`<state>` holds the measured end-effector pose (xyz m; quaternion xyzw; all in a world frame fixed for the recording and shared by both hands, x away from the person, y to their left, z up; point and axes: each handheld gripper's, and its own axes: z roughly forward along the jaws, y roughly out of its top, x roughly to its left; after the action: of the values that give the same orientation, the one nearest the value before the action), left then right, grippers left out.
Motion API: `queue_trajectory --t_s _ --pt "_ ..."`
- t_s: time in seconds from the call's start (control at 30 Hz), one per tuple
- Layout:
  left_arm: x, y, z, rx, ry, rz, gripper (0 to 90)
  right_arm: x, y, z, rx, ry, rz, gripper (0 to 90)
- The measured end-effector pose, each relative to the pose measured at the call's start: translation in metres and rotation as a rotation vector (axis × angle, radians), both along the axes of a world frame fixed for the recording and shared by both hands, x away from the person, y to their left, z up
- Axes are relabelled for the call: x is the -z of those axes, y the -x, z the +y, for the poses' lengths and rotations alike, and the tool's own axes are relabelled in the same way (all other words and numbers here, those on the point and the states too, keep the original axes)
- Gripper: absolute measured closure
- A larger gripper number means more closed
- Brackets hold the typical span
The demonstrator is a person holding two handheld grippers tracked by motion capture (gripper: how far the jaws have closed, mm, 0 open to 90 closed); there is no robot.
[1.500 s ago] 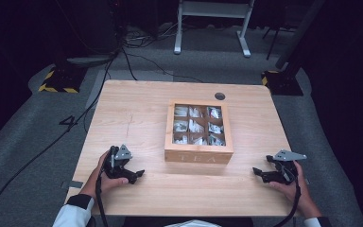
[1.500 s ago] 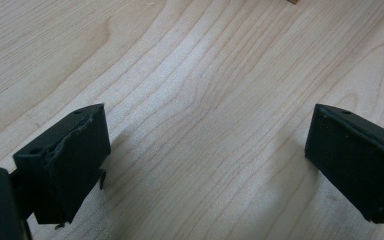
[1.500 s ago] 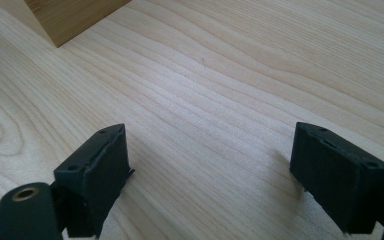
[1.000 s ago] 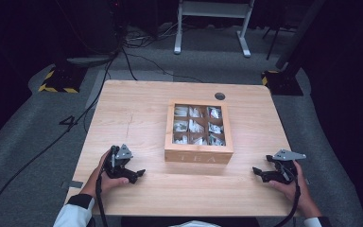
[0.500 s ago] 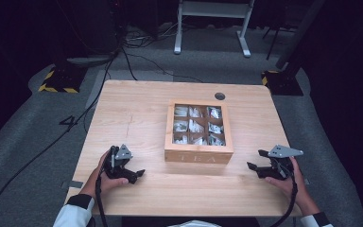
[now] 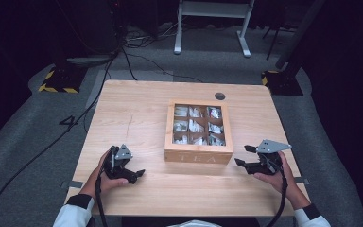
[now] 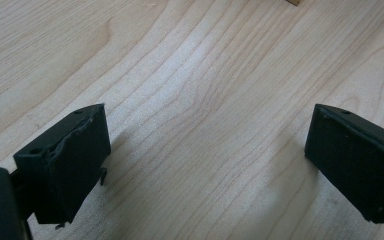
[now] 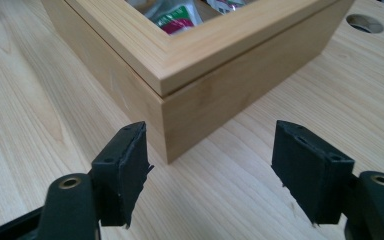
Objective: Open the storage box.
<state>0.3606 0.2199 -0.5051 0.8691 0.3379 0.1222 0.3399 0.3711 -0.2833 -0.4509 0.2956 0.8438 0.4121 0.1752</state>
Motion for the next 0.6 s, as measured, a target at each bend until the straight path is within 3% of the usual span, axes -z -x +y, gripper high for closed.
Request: queue_trajectory --t_s 0.23,0.6 --pt "0.0 0.0 0.0 0.0 0.0 0.0 4.8 -0.002 -0.006 0.016 -0.021 0.003 0.008 34.3" --pt "0.0 0.0 0.0 0.001 -0.001 0.0 4.8 0.001 -0.013 0.022 -0.013 -0.014 0.014 37.0"
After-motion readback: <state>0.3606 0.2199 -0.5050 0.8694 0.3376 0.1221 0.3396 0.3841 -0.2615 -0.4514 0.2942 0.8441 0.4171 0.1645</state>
